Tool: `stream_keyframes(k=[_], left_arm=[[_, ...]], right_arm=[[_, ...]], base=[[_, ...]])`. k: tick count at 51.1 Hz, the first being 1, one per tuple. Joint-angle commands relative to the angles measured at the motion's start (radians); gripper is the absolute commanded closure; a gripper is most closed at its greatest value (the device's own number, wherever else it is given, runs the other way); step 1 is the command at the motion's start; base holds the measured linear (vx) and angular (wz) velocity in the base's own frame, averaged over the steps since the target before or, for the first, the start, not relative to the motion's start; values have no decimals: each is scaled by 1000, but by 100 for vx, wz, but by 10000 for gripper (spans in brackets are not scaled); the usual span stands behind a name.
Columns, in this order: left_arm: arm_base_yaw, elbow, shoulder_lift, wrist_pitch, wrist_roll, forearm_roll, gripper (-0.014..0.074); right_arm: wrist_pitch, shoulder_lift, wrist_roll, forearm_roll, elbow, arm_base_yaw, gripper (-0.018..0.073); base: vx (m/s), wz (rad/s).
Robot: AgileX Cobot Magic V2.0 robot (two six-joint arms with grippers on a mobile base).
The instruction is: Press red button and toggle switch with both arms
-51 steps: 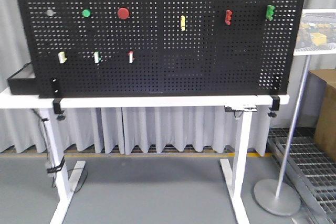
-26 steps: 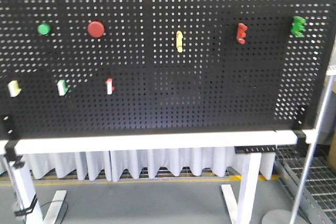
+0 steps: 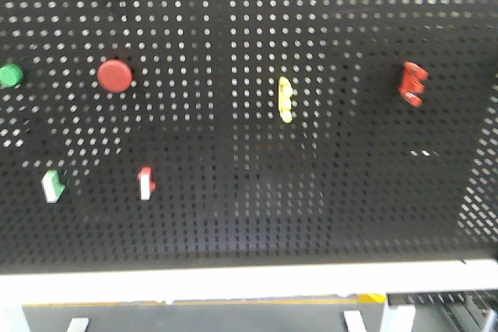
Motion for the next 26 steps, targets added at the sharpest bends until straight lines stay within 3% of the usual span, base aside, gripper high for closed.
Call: stream_keyframes(k=[1,26], left_arm=[[0,34,-14,-81,-3,-9,594],[0,34,-14,-81,-3,-9,594]], right_arm=[[-80,-17,0,-7,11,-6,559],[-80,-17,0,-7,11,-6,559]], base=[[30,4],[21,2]])
